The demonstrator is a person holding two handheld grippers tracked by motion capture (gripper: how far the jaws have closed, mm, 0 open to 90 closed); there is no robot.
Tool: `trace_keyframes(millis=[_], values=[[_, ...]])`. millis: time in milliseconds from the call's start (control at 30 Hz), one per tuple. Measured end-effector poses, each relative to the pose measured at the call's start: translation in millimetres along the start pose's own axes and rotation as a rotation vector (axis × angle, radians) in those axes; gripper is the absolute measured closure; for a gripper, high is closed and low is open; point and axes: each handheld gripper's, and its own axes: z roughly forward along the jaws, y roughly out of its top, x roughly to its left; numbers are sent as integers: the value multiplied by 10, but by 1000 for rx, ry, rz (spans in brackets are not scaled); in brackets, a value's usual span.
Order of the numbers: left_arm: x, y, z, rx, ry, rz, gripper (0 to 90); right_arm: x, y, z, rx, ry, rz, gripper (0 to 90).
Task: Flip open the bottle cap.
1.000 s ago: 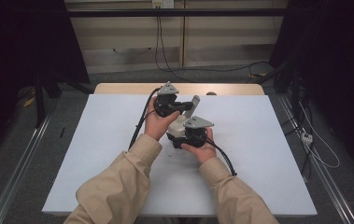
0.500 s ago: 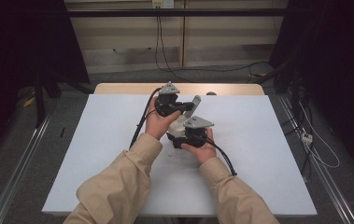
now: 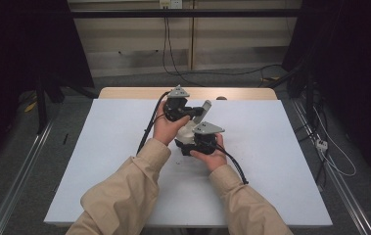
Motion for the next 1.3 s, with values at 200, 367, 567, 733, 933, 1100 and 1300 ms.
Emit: trace_keyframes(millis=[200,367,567,733,933,1100,1300], values=[[-3,-2,9,2,-1,-3,900,2,0,1,1,0,-6,187],[-10,-12,34,7,-5,-5,900,2,1,1,2,0,-4,188],[-1,-22,53,12,-9,-12,900,-1,-1,1,1,1,-4,188],[9,-19,52,9,-6,-15,900,-1,-2,2,1,1,-5,187],[16,-19,65,15,-6,-8,900,-1,-2,3,1,1,-8,187],[16,-30,84,20,-7,-13,900,1,-1,1,2,1,-9,187],[30,-42,100,27,-11,-13,900,1,-1,2,2,0,-10,187]])
